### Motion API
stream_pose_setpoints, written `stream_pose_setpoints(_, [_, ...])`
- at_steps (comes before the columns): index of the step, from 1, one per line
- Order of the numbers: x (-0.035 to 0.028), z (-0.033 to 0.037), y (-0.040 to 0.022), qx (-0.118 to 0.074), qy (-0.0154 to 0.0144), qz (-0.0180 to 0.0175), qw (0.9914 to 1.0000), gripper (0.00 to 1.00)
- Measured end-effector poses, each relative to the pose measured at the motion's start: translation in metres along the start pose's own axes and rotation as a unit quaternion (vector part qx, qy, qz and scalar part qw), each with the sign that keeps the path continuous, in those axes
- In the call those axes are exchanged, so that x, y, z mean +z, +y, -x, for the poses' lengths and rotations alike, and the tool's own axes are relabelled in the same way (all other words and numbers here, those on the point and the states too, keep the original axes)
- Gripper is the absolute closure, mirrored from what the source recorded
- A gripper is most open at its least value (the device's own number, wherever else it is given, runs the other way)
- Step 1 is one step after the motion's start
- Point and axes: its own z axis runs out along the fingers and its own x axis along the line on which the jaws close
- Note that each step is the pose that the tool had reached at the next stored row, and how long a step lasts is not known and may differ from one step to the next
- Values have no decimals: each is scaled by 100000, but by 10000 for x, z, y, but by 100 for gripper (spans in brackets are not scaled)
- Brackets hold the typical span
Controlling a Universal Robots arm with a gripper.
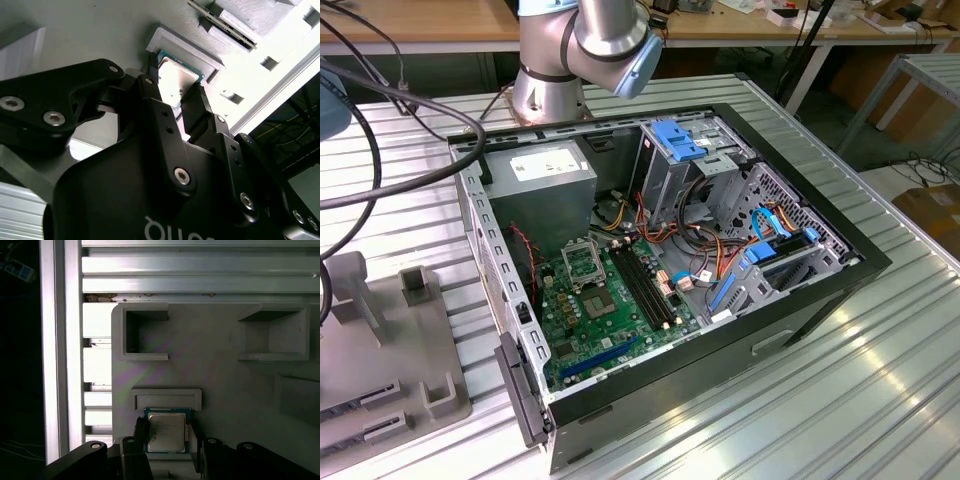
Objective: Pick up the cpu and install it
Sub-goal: 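Pick up the cpu and move it towards the insertion slot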
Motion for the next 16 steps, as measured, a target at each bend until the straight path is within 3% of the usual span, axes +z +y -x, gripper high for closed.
stream_pose_setpoints(16, [-39, -1, 0, -1, -1, 1, 100000, 56])
